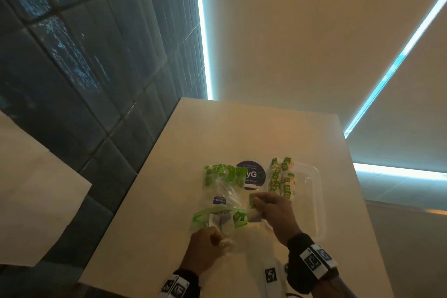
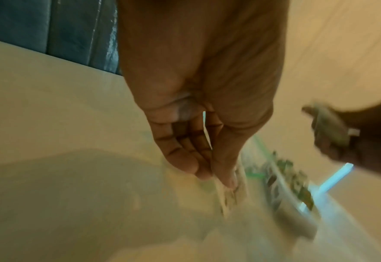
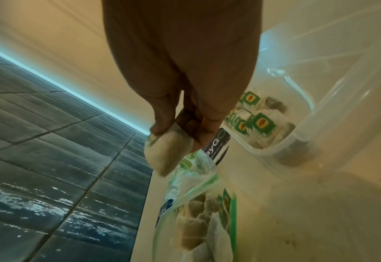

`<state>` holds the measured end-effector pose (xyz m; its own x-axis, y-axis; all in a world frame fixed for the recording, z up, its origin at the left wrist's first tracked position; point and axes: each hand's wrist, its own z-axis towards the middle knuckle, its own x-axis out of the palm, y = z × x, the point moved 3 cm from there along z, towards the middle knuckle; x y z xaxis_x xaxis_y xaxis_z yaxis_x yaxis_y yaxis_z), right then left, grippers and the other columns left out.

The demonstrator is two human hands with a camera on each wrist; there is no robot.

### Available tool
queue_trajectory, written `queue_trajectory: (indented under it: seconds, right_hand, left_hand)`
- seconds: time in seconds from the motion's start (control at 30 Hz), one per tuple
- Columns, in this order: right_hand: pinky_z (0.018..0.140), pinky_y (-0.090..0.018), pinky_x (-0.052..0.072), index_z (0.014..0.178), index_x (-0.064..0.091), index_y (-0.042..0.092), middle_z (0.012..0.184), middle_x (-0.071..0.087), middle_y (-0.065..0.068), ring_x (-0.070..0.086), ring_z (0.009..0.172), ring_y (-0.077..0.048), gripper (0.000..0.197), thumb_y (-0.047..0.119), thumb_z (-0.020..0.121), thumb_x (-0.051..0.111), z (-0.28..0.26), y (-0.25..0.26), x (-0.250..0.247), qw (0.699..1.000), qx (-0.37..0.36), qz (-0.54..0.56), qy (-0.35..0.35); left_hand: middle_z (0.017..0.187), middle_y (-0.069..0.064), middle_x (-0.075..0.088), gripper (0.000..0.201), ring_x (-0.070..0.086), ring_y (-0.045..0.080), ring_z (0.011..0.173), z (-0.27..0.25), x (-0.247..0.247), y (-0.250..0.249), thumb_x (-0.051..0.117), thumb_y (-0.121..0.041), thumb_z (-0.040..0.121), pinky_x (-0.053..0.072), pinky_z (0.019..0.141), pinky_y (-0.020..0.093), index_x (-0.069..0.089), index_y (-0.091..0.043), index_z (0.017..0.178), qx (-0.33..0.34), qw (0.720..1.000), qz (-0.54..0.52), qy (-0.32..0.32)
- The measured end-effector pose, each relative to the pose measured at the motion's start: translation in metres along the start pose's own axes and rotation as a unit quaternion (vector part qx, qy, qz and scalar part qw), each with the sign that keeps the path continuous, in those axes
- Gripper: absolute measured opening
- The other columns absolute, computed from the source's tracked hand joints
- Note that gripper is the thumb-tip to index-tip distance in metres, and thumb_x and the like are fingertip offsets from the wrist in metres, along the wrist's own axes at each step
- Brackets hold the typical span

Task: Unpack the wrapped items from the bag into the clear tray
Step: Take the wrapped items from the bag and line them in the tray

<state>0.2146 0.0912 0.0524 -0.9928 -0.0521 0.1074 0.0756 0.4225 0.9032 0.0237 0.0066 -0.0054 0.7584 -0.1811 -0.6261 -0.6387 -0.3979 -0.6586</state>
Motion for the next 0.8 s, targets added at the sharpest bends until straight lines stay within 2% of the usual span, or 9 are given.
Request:
queue_trajectory:
  seconds: [0.07,0.17,0.23,0.33,0.43,0.5,0.6,0.67,0.8]
  right_hand:
    - [0.078,-0.039,0.057,0.096,0.069,-0.007,0.091,0.068,-0.014,0.063,0.085,-0.024,0.012,-0.002,0.089,0.061,0.0,0.001,-0.003,0.999,0.016,-0.032,0.03]
    - [0.077,-0.037,0.058,0.086,0.068,-0.003,0.088,0.069,-0.014,0.066,0.086,-0.027,0.005,0.002,0.086,0.066,-0.003,0.005,0.003,0.991,0.035,-0.071,0.11]
    - [0.071,-0.035,0.056,0.084,0.069,0.0,0.083,0.07,-0.012,0.066,0.08,-0.026,0.004,0.004,0.085,0.068,-0.006,0.008,0.012,0.986,0.028,-0.096,0.136]
    - [0.061,-0.03,0.047,0.085,0.071,-0.001,0.077,0.068,-0.008,0.061,0.069,-0.018,0.01,0.009,0.084,0.071,-0.006,0.009,0.019,0.989,0.013,-0.101,0.109]
    - [0.06,-0.026,0.045,0.084,0.07,0.0,0.074,0.067,-0.004,0.059,0.067,-0.012,0.012,0.011,0.084,0.071,-0.006,0.006,0.023,0.994,0.022,-0.072,0.077]
    - [0.06,-0.026,0.049,0.083,0.068,-0.001,0.076,0.067,-0.007,0.062,0.069,-0.014,0.012,0.01,0.084,0.071,-0.008,0.004,0.025,0.997,0.033,-0.037,0.063]
    - [0.073,-0.04,0.057,0.085,0.065,-0.006,0.079,0.067,-0.014,0.065,0.074,-0.023,0.013,0.007,0.085,0.069,-0.01,0.003,0.028,0.998,0.026,0.005,0.057]
    - [0.08,-0.049,0.056,0.085,0.064,-0.006,0.08,0.067,-0.015,0.065,0.075,-0.027,0.012,0.005,0.085,0.068,-0.011,0.004,0.028,0.999,0.011,0.012,0.052]
    - [0.08,-0.052,0.055,0.083,0.066,-0.001,0.081,0.067,-0.015,0.064,0.076,-0.028,0.007,0.005,0.084,0.069,-0.013,0.004,0.029,0.999,-0.028,0.006,0.022]
  left_hand:
    - [0.068,-0.009,0.067,0.011,0.055,-0.009,0.059,0.004,-0.013,-0.014,0.079,-0.019,0.07,0.045,0.063,0.013,0.069,-0.022,0.07,0.023,0.998,-0.059,-0.027]
    - [0.071,-0.02,0.069,0.02,0.061,-0.016,0.065,0.008,-0.03,-0.038,0.076,-0.006,0.076,0.044,0.065,0.003,0.076,-0.025,0.081,0.044,0.989,-0.135,-0.046]
    - [0.078,-0.014,0.074,0.022,0.066,-0.008,0.071,0.011,-0.037,-0.051,0.077,-0.007,0.076,0.051,0.07,0.01,0.075,-0.028,0.082,0.062,0.982,-0.167,-0.062]
    - [0.078,-0.008,0.075,0.025,0.069,0.0,0.075,0.013,-0.044,-0.061,0.08,-0.005,0.073,0.056,0.071,0.017,0.072,-0.027,0.08,0.07,0.972,-0.203,-0.1]
    - [0.076,-0.003,0.075,0.022,0.071,0.009,0.077,0.016,-0.044,-0.066,0.08,-0.003,0.072,0.059,0.072,0.028,0.071,-0.022,0.077,0.069,0.965,-0.223,-0.123]
    - [0.076,-0.002,0.075,0.022,0.072,0.012,0.078,0.017,-0.044,-0.068,0.081,-0.004,0.072,0.059,0.072,0.029,0.071,-0.023,0.075,0.07,0.962,-0.23,-0.128]
    - [0.078,-0.003,0.075,0.018,0.072,0.012,0.079,0.017,-0.044,-0.071,0.082,-0.009,0.072,0.059,0.073,0.028,0.073,-0.023,0.079,0.068,0.958,-0.251,-0.123]
    - [0.079,-0.002,0.075,0.016,0.072,0.015,0.082,0.018,-0.045,-0.069,0.081,-0.009,0.074,0.06,0.077,0.033,0.075,-0.023,0.08,0.062,0.951,-0.279,-0.119]
    - [0.086,0.002,0.076,0.012,0.071,0.021,0.087,0.019,-0.043,-0.067,0.075,-0.01,0.08,0.06,0.08,0.04,0.076,-0.02,0.087,0.051,0.937,-0.328,-0.112]
